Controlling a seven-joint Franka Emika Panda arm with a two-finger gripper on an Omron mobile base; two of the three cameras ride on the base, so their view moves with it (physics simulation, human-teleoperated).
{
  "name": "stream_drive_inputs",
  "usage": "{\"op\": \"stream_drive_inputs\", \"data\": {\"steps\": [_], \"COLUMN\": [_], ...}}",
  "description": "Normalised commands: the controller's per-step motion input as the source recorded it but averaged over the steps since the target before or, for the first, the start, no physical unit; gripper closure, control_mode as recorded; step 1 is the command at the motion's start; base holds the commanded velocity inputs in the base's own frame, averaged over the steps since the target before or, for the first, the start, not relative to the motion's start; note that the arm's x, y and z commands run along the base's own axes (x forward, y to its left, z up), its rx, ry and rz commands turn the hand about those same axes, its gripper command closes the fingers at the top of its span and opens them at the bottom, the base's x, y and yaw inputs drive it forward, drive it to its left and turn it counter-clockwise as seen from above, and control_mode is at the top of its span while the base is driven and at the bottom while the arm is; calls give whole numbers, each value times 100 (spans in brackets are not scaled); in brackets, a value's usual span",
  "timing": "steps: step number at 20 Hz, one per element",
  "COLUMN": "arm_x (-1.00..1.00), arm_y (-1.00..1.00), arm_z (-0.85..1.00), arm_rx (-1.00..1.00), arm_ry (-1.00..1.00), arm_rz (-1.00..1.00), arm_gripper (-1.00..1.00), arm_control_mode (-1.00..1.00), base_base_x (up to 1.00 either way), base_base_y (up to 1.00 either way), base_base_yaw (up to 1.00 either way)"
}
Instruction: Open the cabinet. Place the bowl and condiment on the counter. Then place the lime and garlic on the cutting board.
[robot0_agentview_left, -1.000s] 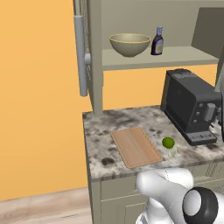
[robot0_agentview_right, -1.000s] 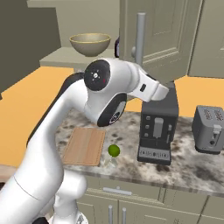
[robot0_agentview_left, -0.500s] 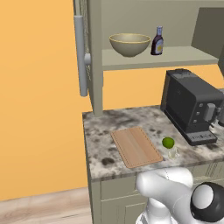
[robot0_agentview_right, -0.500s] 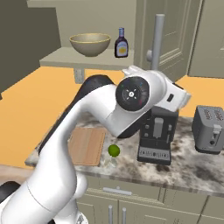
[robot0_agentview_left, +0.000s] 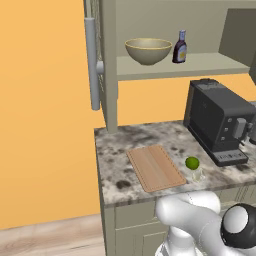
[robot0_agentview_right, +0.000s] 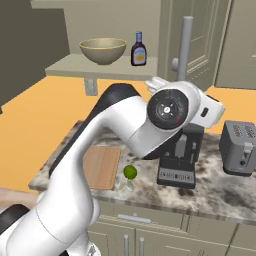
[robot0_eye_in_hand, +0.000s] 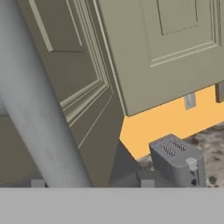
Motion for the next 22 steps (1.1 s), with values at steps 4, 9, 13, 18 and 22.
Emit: {"op": "stream_drive_inputs", "data": {"steps": [4,9,13,18,22], "arm_x": [-90,-100,-100,-100,-100], "arm_y": [0,0,-9,-28,-42], "arm_z": [0,0,0,0,0], "arm_rx": [0,0,0,0,0], "arm_ry": [0,-2,-8,-11,-13], "arm_rz": [-12,-12,-9,-4,0], "arm_gripper": [-100,-100,-100,-100,-100], "arm_control_mode": [-100,-100,-100,-100,-100], "base_base_x": [0,0,0,0,0], "base_base_y": [0,0,0,0,0], "base_base_yaw": [0,0,0,0,0]}}
